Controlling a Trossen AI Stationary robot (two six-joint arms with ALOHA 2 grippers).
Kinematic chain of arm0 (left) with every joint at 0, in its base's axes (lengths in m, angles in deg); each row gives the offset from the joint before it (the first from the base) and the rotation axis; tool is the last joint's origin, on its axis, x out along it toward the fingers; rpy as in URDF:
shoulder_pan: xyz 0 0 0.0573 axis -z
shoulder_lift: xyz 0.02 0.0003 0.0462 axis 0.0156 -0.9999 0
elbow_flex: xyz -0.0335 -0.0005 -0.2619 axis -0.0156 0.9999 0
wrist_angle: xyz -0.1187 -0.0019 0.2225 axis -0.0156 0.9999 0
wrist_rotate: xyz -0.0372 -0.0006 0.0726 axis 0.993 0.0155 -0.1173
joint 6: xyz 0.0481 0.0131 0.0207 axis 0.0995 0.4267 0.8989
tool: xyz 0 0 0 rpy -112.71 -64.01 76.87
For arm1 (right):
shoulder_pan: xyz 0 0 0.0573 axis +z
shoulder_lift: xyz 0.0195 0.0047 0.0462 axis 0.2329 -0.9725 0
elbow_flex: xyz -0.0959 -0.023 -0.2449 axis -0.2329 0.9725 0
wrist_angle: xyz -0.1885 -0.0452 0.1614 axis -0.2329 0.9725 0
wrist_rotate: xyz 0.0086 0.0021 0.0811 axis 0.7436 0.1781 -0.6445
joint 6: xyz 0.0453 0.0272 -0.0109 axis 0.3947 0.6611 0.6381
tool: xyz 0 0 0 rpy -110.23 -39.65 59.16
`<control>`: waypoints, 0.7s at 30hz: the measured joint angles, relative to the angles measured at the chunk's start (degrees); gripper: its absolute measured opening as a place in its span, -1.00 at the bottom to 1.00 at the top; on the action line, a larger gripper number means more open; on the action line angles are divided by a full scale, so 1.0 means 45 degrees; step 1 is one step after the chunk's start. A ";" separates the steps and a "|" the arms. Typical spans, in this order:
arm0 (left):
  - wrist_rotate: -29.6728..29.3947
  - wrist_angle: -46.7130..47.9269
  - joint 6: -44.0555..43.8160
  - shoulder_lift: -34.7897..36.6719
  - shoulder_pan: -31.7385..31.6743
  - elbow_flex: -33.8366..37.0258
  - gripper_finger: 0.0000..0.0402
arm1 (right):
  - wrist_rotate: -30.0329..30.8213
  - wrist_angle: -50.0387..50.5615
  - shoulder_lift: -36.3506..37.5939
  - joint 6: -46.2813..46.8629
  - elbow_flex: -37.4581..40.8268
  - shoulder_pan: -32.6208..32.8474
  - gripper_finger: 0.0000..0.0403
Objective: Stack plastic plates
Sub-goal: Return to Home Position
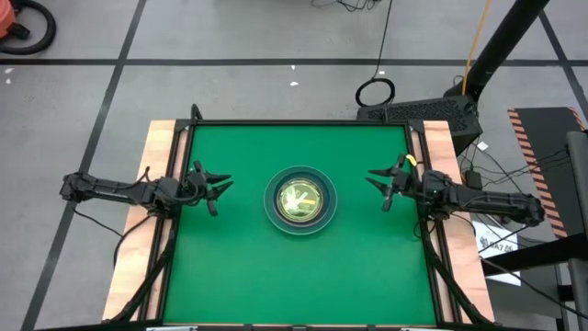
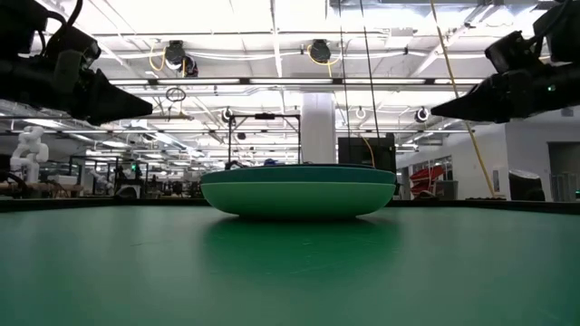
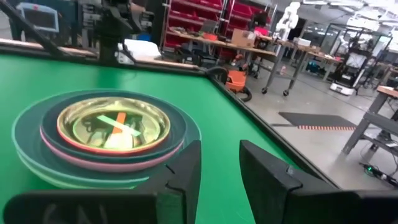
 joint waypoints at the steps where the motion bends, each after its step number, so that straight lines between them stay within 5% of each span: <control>1: -0.0003 -0.0003 0.0002 0.0000 0.0000 0.0000 -0.47 | 0.0000 0.0004 0.0140 0.0000 0.0009 0.0018 -0.49; 21: 0.0001 -0.0005 -0.0017 0.0000 0.0000 0.0000 -0.47 | 0.0061 0.0159 0.1668 0.1137 0.0018 0.0377 -0.49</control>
